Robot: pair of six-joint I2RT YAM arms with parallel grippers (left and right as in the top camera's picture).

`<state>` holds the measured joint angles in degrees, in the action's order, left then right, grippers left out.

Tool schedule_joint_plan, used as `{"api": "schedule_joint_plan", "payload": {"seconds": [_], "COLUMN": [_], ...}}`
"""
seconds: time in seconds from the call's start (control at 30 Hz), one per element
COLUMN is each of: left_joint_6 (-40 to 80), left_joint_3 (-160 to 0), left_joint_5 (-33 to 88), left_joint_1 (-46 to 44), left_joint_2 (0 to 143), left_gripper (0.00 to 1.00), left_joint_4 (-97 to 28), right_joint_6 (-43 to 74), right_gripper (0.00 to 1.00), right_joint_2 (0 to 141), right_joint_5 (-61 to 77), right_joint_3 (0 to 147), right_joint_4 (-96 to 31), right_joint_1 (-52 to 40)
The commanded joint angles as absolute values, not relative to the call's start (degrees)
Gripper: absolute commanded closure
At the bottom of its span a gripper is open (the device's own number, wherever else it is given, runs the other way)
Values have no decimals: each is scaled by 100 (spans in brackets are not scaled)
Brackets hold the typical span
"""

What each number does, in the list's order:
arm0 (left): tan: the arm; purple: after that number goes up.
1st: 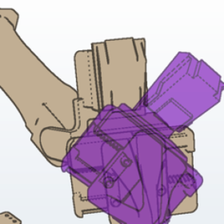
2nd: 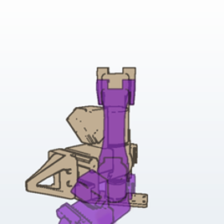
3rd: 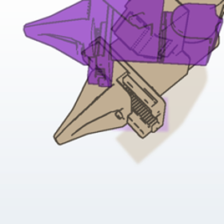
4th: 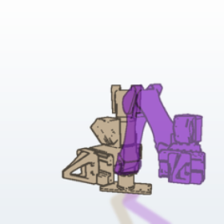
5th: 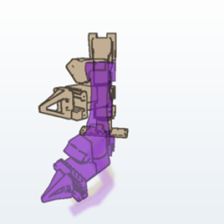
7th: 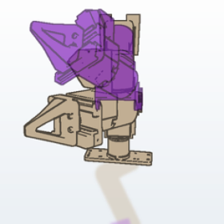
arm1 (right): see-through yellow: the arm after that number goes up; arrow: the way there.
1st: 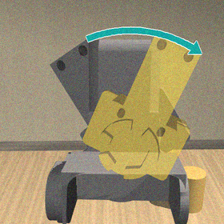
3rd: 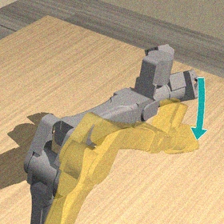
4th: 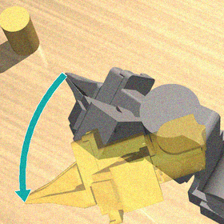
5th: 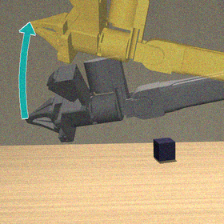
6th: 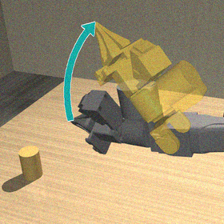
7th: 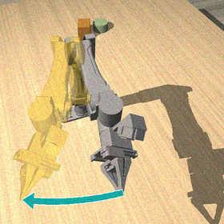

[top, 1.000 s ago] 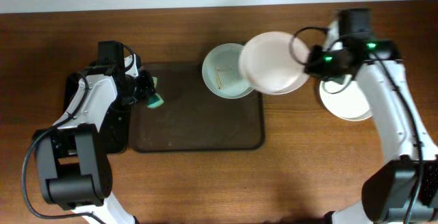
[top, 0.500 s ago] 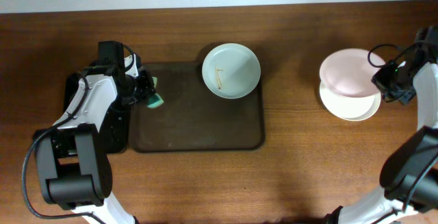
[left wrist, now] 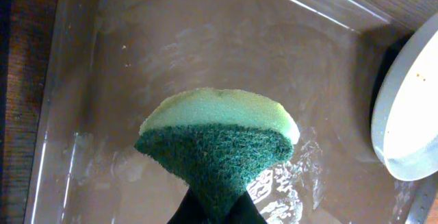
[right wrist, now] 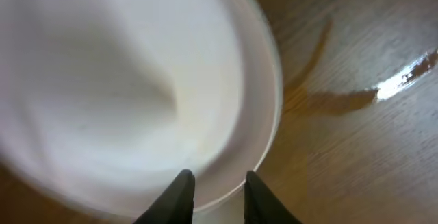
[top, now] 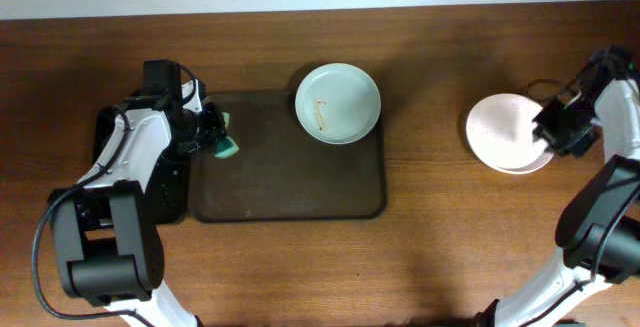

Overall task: Clean dirty plates on tray and stack at the side
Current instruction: 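Carry the plate right and stack it on the first plate, then release the plate and move the right gripper to the last plate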

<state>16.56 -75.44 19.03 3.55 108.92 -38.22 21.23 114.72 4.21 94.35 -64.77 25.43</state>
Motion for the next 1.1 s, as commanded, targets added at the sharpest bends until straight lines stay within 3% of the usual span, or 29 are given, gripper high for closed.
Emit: {"api": "schedule_joint_plan", "payload": {"seconds": [0.0,0.17,0.3,0.4,0.5,0.7,1.07], "left_joint_6": [1710,1710,1708,1708,1710,1708,1710], "left_joint_3": [-7616,-7616,-7616,-7616,-7616,-7616,-7616], "left_joint_5": [1861,1861,1859,1859,1861,1861,1861], "left_joint_1": [353,353,353,353,353,353,349], "left_joint_2": [10897,10897,10897,10897,10897,10897,10897], "left_gripper": [100,99,100,100,99,100,99], "left_joint_4": [-3826,-3826,-3824,-3824,-3828,-3861,-3885], "right_joint_6": [1629,1732,1994,1977,2047,2797,3024], "right_gripper": [66,48,45,46,59,67,68], "right_joint_2": [10965,11194,11799,12283,12650,12713,12715], "right_joint_5": [1138,1284,989,989,985,652,309], "right_joint_3": [10151,10173,10173,10173,10173,10162,9817], "right_joint_4": [-6560,-5734,-5054,-4812,-4794,-4862,-4893], "right_joint_1": [1887,333,-602,-1024,-1398,-1660,-1935]}}
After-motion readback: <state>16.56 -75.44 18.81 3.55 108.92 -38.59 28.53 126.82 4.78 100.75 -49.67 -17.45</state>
